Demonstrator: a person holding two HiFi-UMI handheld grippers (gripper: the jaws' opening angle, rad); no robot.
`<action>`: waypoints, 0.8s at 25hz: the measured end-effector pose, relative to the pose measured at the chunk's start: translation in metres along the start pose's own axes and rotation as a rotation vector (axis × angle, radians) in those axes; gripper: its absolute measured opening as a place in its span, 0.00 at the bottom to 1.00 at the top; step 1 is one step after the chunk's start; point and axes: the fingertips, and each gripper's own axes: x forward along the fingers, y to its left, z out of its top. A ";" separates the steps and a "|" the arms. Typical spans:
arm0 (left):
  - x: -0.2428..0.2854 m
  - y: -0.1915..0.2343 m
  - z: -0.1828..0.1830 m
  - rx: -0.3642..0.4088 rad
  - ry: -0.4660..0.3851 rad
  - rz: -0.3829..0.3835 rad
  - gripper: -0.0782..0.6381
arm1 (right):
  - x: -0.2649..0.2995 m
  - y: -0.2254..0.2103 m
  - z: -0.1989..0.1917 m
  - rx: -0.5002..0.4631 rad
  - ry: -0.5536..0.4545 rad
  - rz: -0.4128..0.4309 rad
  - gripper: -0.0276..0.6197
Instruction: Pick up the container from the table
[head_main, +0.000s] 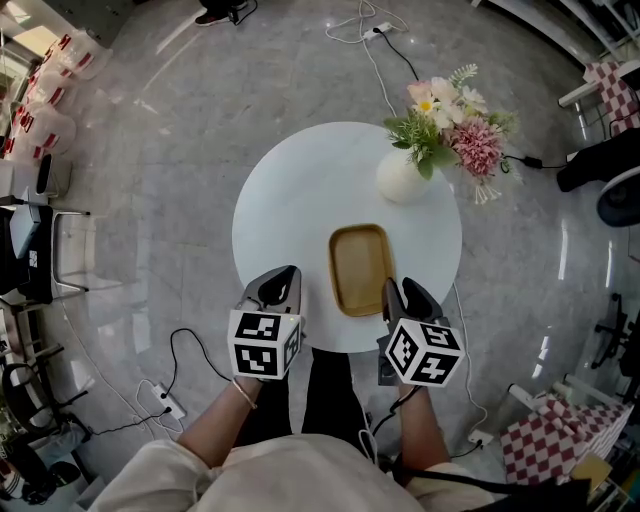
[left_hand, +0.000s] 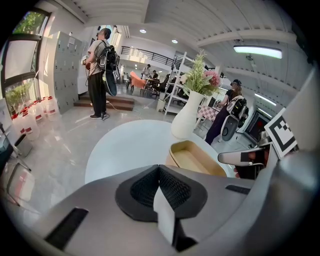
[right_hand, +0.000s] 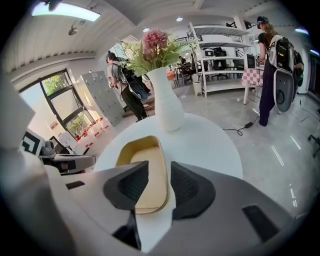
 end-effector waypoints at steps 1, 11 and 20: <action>0.001 0.000 -0.001 -0.001 0.001 0.001 0.13 | 0.001 -0.001 0.000 -0.001 0.002 0.000 0.28; 0.003 0.006 -0.007 -0.012 0.013 0.016 0.13 | 0.012 -0.001 -0.002 -0.025 0.029 0.016 0.29; 0.003 0.010 -0.014 -0.020 0.024 0.034 0.13 | 0.020 -0.005 -0.006 -0.036 0.048 0.024 0.29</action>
